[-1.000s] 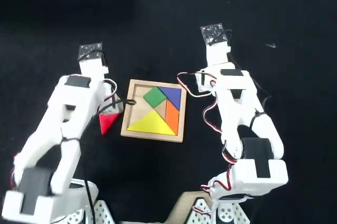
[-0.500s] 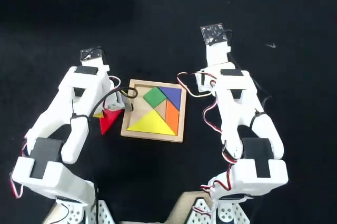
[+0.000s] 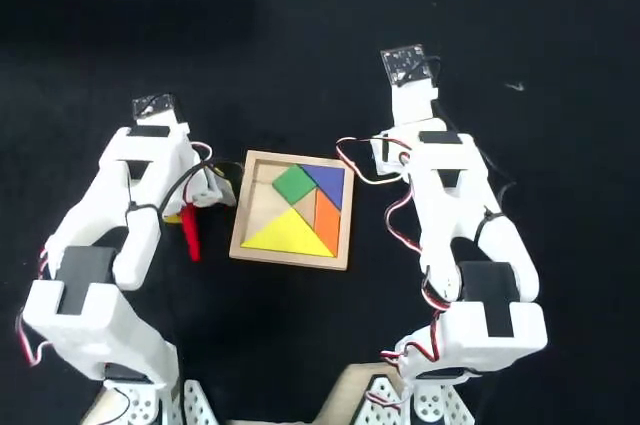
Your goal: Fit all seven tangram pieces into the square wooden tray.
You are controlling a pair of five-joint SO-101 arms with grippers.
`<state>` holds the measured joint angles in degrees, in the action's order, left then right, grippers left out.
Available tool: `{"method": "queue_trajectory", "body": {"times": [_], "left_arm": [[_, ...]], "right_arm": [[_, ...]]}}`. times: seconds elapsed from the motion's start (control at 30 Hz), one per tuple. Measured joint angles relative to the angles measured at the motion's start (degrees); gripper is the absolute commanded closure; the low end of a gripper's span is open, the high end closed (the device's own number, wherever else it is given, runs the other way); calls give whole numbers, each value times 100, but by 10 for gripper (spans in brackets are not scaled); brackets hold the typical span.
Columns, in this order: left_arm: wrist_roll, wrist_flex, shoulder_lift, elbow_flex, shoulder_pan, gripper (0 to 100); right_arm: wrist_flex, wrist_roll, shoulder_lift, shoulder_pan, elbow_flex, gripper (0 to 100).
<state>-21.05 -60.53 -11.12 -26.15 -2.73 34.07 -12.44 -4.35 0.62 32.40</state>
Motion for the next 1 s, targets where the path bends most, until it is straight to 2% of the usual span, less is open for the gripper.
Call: {"method": "queue_trajectory", "body": {"times": [0.17,0.37,0.77,0.87,0.9,1.0], "left_arm": [[0,0,-53,9,-9,695],[-9,0,-53,9,-97,827],[-9,-589,501,70,-114,838],[-9,-589,536,70,-114,965],[-9,-589,536,70,-114,978],[-9,-589,545,70,-114,929]], "right_arm": [[0,0,0,0,0,985],[0,0,0,0,0,985],[0,0,0,0,0,985],[0,0,0,0,0,985],[0,0,0,0,0,985],[0,0,0,0,0,985]]}}
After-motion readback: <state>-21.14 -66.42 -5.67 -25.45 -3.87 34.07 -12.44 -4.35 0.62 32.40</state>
